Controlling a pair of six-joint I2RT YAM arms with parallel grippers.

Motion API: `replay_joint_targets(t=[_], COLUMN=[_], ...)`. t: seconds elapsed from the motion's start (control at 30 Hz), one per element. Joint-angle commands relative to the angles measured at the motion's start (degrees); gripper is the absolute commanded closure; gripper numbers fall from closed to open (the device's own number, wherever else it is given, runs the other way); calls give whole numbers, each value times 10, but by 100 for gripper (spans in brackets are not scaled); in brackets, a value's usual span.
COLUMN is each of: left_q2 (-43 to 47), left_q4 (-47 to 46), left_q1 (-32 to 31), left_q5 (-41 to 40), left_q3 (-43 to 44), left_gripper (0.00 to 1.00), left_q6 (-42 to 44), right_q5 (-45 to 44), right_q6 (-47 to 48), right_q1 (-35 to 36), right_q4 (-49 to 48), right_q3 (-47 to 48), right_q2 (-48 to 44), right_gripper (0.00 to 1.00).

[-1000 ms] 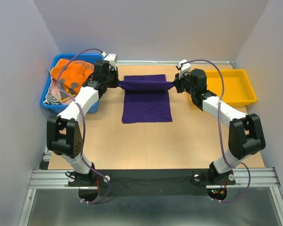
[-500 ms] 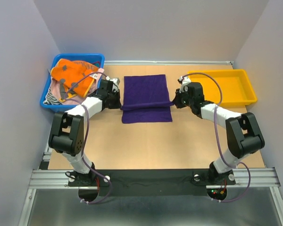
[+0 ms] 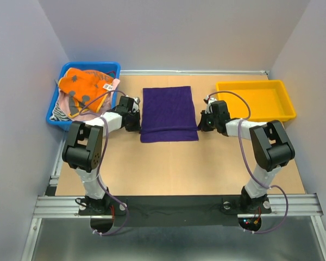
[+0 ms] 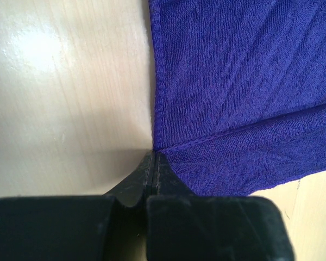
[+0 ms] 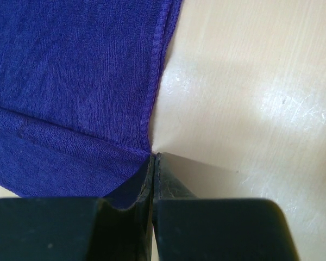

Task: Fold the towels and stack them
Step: Fold the towel

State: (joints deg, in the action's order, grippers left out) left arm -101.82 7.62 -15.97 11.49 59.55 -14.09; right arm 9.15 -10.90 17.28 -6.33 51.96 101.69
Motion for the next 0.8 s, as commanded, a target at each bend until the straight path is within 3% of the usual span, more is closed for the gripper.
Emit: replay_joint_targets(t=[0.0,0.4,0.77], left_q2=[31,122,144], left_q4=[35,109,56], left_q1=[0,-1,-3], left_q5=[-24,-64,-43], left_q3=[30,152,35], left_gripper=[100,100,100], left_q6=[4,9,9], right_q5=[-40,-55,-7], right_q6=[10,47,9], right_q1=[-3,-3,-3], right_q4=[24,91,98], right_q3=[25,100,27], right_q2=[-22,-140,-171], right_gripper=[100,100,100])
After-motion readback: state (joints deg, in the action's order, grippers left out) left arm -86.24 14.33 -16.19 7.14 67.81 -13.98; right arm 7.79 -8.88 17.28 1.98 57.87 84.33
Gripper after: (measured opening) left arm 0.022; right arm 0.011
